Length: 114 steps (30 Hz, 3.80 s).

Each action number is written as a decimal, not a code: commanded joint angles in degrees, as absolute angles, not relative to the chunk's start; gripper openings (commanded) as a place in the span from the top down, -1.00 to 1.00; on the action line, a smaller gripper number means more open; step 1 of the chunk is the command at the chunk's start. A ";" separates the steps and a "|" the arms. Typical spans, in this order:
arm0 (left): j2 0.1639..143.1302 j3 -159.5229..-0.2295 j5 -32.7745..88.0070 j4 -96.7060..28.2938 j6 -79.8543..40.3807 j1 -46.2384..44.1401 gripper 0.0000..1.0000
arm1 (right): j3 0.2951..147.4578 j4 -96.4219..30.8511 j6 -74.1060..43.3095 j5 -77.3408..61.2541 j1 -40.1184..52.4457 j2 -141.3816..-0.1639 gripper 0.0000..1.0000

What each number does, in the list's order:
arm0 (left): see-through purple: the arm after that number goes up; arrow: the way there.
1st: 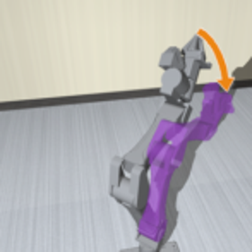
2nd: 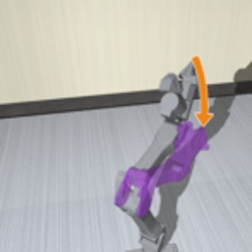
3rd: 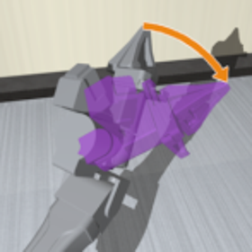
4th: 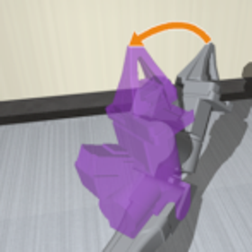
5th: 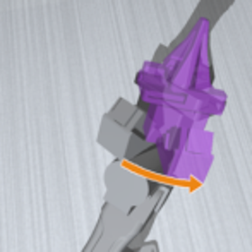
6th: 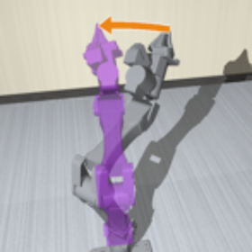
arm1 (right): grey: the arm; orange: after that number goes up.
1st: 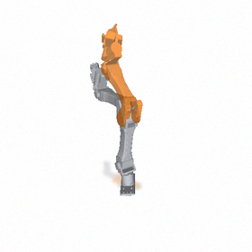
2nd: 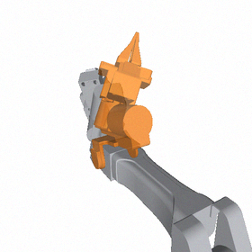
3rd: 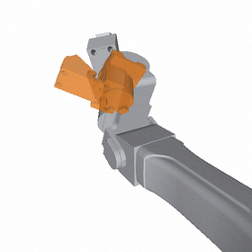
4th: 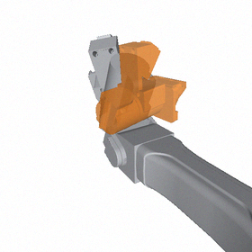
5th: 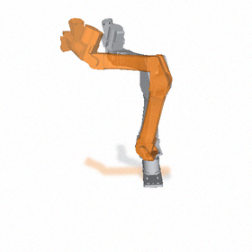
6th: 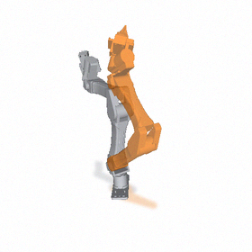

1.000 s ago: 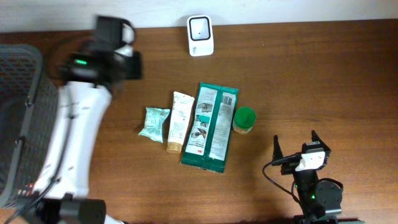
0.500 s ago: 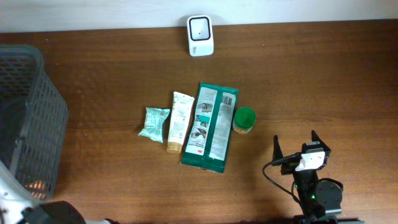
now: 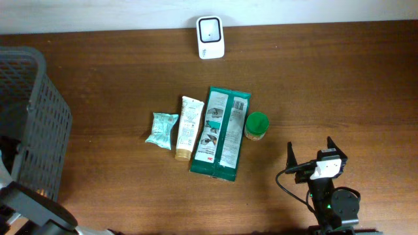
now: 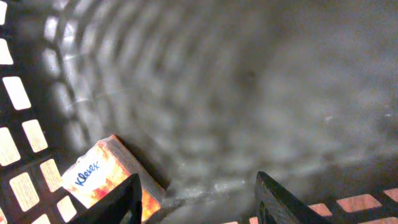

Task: Scan the item barcode
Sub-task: 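Reach the left gripper into the basket and grasp the orange tissue pack, then place the orange tissue pack with the left gripper above the mint packet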

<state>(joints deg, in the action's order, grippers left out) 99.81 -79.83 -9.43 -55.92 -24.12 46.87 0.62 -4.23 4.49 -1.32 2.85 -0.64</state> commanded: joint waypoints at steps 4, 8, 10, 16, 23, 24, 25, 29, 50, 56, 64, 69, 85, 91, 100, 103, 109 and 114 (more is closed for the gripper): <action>102.76 -78.67 -10.50 -56.69 -24.82 51.59 -0.15 | 0.32 -4.51 4.03 -0.82 3.38 -0.36 -0.97; 107.15 -78.65 -13.34 -57.82 -24.82 52.36 -0.11 | 0.32 -4.51 4.01 -0.82 3.36 -0.36 -0.97; 109.01 -78.65 -13.34 -58.61 -24.82 52.36 -0.08 | 0.32 -4.51 4.01 -0.82 3.38 -0.36 -0.97; 109.82 -78.65 -20.84 -60.53 -24.80 52.36 -0.11 | 0.32 -4.51 4.03 -0.82 3.36 -0.36 -0.97; 109.82 -76.73 -20.82 -58.94 -24.82 52.36 -0.11 | 0.32 -4.51 4.01 -0.82 3.36 -0.36 -0.97; 109.82 -75.22 -20.78 -57.47 -24.82 52.36 -0.13 | 0.32 -4.51 4.01 -0.82 3.36 -0.36 -0.97; 109.82 -73.93 -20.80 -56.31 -24.82 52.36 -0.13 | 0.32 -4.51 4.01 -0.82 3.36 -0.36 -0.97; 109.82 -71.72 -20.78 -53.95 -24.82 52.36 0.09 | 0.32 -4.51 4.01 -0.82 3.36 -0.36 -0.97; 108.47 -125.51 -10.24 -70.24 -24.75 43.72 1.00 | 0.32 -4.51 4.01 -0.82 3.36 -0.36 -0.97; 102.78 -131.48 -9.80 -69.93 -22.81 27.29 1.00 | 0.32 -4.51 4.01 -0.82 3.38 -0.36 -0.97; 106.26 -131.31 -4.91 -72.16 -19.77 1.08 1.00 | 0.32 -4.51 4.01 -0.82 3.36 -0.36 -0.97; 113.58 -131.31 -4.89 -74.13 -14.76 -11.90 1.00 | 0.32 -4.51 4.01 -0.84 3.38 -0.43 -0.97; 126.65 -131.22 -17.91 -75.66 -0.45 -27.44 1.00 | 0.32 -4.51 4.01 -0.82 3.38 -0.51 -0.97; 126.65 -121.82 -9.85 -66.24 8.12 -17.37 1.00 | 0.32 -4.51 4.01 -0.82 3.38 -0.51 -0.97; 126.65 -100.27 -3.40 -45.25 17.04 -15.20 1.00 | 0.32 -4.51 4.01 -0.82 3.38 -0.51 -0.97; 126.65 -96.03 -3.38 -39.55 17.50 -15.16 0.92 | 0.32 -4.51 4.01 -0.82 3.36 -0.51 -0.97; 125.54 -99.29 -3.40 -39.81 16.08 -15.09 -0.31 | 0.32 -4.51 4.01 -0.82 3.38 -0.51 -0.97; 118.45 -115.33 -0.45 -52.64 13.13 -14.46 -0.99 | 0.32 -4.51 4.01 -0.82 3.36 -0.51 -0.97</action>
<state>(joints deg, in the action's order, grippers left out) 125.49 -106.56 -3.29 -47.42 14.39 -14.98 0.62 -4.23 4.49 -1.32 2.85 -0.69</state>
